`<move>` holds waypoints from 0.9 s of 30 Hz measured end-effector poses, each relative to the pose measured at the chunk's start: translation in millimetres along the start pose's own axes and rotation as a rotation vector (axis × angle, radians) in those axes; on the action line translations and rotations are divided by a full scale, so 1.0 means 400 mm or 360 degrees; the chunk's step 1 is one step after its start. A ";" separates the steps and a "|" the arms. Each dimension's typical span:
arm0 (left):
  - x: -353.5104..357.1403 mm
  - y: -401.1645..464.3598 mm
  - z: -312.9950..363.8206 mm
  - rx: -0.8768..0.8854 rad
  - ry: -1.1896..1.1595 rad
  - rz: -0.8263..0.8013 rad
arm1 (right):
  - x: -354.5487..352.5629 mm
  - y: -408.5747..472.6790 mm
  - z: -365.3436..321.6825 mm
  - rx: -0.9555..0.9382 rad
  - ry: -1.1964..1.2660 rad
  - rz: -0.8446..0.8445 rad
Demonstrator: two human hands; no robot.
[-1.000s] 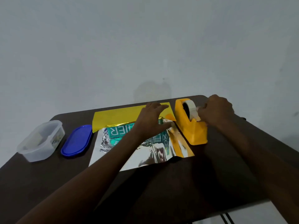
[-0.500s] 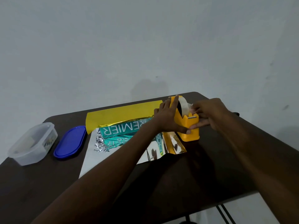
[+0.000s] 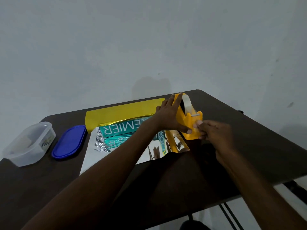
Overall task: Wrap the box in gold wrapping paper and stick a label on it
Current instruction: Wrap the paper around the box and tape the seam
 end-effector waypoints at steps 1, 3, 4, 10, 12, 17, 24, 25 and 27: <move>0.002 0.001 0.001 0.0001 0.0004 -0.0005 | -0.001 0.001 0.005 0.0001 0.0030 0.0018; 0.006 0.003 0.000 0.0004 0.0006 -0.0014 | 0.001 -0.001 0.018 0.0013 0.0091 0.0059; 0.007 0.002 0.001 0.0007 0.0010 -0.0013 | 0.004 -0.002 0.025 0.0018 0.0113 0.0074; 0.010 -0.001 0.003 0.0025 0.0043 -0.0020 | 0.008 -0.005 0.042 0.0003 0.0195 0.0080; 0.012 -0.002 0.000 0.0026 0.0063 -0.0023 | 0.011 -0.008 0.043 0.0000 0.0218 0.0083; 0.009 -0.009 -0.003 0.0029 0.0101 -0.0027 | 0.006 -0.011 0.056 0.0010 0.0152 0.0113; -0.013 -0.026 -0.019 0.0021 0.0062 0.0035 | -0.001 -0.054 -0.003 -0.0302 -0.0102 -0.0038; -0.024 -0.034 -0.031 0.0020 0.0043 0.0076 | -0.003 -0.059 -0.023 -0.0377 -0.0148 -0.0065; -0.053 -0.056 -0.068 -0.0006 0.0027 0.0147 | 0.005 -0.067 -0.065 -0.0499 -0.0201 -0.0154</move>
Point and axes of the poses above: each hand's wrist, its own y-axis towards the middle knuckle, its own x-axis out of the palm, z = x × y, the point moved 9 cm from there along y, towards the middle knuckle, and after that the axes turned 3 degrees about y, right-handed, at the moved point
